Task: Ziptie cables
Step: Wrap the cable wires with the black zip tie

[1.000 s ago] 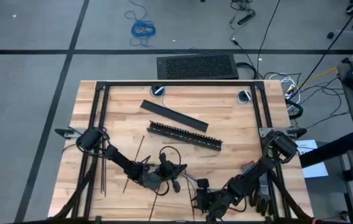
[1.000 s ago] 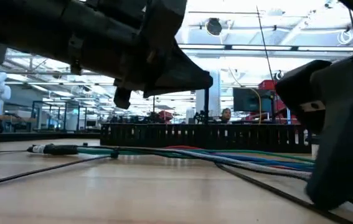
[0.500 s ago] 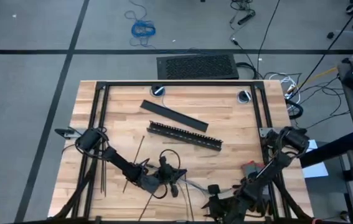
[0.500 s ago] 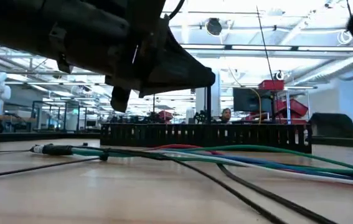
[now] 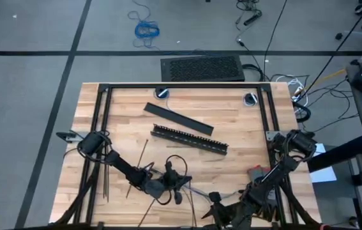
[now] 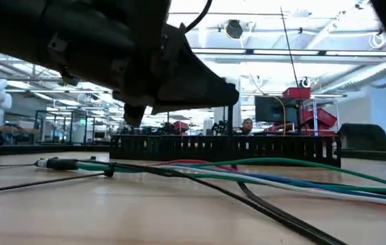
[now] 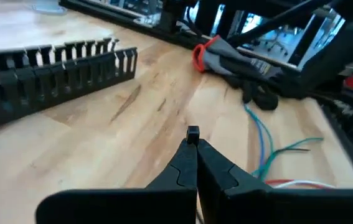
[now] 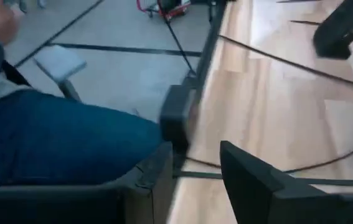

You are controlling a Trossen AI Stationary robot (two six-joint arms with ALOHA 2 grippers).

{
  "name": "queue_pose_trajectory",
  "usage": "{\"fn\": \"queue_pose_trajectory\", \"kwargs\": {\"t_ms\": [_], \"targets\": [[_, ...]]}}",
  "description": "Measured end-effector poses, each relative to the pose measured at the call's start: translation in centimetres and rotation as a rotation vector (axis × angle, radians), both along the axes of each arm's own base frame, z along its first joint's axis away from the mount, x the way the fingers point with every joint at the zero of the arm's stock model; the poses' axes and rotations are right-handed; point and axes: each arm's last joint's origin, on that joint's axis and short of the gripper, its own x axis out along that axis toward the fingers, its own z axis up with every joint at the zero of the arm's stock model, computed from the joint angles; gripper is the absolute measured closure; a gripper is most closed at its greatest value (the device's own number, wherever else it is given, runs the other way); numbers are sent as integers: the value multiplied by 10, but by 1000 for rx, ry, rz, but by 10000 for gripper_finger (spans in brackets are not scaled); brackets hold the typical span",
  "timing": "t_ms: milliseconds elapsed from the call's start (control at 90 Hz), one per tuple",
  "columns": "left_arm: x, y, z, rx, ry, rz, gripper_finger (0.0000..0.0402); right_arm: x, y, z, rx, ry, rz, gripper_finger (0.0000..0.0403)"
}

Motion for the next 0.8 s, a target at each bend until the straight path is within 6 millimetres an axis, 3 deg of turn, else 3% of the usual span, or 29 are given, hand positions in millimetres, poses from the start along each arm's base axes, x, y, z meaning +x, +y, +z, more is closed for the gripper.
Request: {"fn": "queue_pose_trajectory", "kwargs": {"t_ms": [178,311,489,800], "targets": [[3,6,0,-1,0,14,402,5,-8,-8,-55,46,-26,278],[5,6,-1,-17,25,-75,402,9,-12,-27,-94,87,-52,278],[6,6,1,249,72,-205,402,14,-15,-43,-112,106,-84,278],[26,54,32,550,49,-174,402,18,-14,-38,-84,59,-78,278]]}}
